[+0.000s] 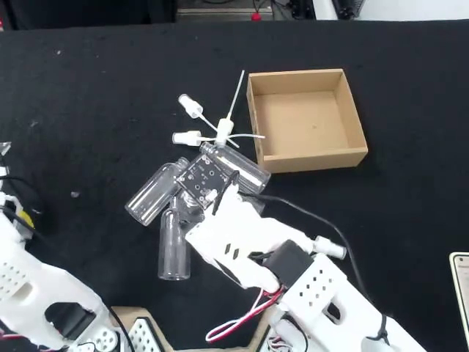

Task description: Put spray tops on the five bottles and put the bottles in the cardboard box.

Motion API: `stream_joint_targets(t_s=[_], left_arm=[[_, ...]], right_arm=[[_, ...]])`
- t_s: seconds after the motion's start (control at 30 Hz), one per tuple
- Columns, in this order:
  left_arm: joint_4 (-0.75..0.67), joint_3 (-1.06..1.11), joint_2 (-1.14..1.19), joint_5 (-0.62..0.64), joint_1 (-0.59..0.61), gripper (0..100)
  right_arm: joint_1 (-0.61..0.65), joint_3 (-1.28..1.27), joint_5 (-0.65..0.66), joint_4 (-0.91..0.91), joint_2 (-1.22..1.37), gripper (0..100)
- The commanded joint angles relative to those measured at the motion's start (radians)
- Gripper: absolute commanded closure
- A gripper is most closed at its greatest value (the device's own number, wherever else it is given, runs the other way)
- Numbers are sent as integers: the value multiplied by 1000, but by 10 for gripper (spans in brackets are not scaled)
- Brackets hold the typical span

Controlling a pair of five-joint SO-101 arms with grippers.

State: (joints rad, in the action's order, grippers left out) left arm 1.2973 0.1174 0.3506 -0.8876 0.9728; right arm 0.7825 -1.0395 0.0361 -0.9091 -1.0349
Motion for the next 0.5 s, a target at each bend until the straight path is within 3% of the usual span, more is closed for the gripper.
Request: stream_joint_targets(t_s=[0.0,0.27,0.47], left_arm=[[68,1,-101,-6,22,917],[106,61,-453,18,39,914],[12,196,-760,293,-101,914]], right_arm=[[-15,108,11,21,2,858],[-14,122,3,43,2,858],[-12,124,2,107,2,858]])
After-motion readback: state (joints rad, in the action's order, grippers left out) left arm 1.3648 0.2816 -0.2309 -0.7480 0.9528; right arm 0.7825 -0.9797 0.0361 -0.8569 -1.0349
